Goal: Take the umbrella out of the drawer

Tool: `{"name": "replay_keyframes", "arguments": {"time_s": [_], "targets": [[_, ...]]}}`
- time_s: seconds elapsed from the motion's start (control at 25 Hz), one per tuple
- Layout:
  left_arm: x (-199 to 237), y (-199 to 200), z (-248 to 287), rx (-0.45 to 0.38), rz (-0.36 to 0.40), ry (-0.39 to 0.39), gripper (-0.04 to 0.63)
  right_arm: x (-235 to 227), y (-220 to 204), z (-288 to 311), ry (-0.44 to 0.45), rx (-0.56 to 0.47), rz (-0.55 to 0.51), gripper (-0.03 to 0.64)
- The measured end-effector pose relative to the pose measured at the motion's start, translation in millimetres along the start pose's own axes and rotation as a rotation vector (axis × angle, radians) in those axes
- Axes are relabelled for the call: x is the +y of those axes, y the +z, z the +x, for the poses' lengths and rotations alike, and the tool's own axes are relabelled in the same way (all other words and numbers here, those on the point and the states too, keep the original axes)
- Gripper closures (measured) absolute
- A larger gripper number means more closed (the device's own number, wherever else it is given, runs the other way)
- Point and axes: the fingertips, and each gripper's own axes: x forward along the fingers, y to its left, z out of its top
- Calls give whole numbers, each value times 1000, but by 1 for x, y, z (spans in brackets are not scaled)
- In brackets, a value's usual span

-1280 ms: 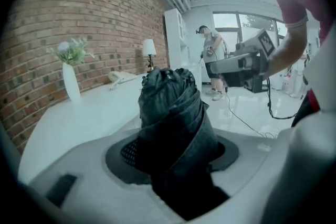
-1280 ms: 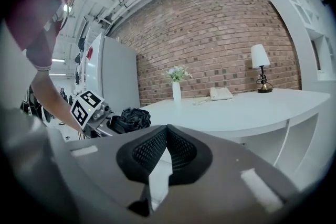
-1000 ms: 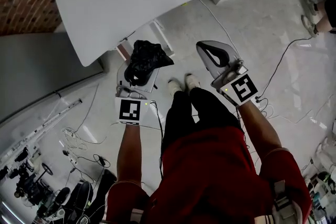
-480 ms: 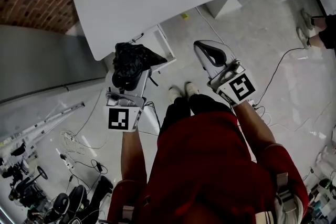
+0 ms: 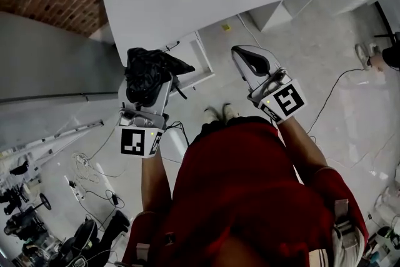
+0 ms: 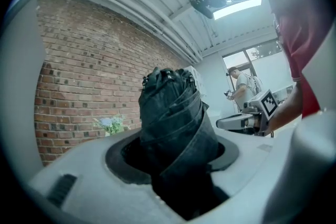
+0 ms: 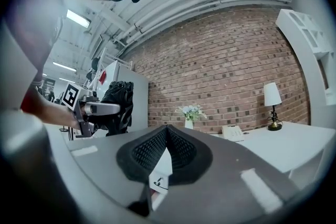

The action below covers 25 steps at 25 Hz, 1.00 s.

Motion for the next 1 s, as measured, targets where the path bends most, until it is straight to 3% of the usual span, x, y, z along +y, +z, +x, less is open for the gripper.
{"name": "replay_keyframes", "arguments": {"time_s": [0.4, 1.0], "targets": [[15, 18, -2, -40, 2, -1, 342, 1, 15, 17, -7, 21, -51, 604], [21, 8, -3, -39, -9, -3, 343, 0, 8, 13, -29, 36, -60, 604]]}}
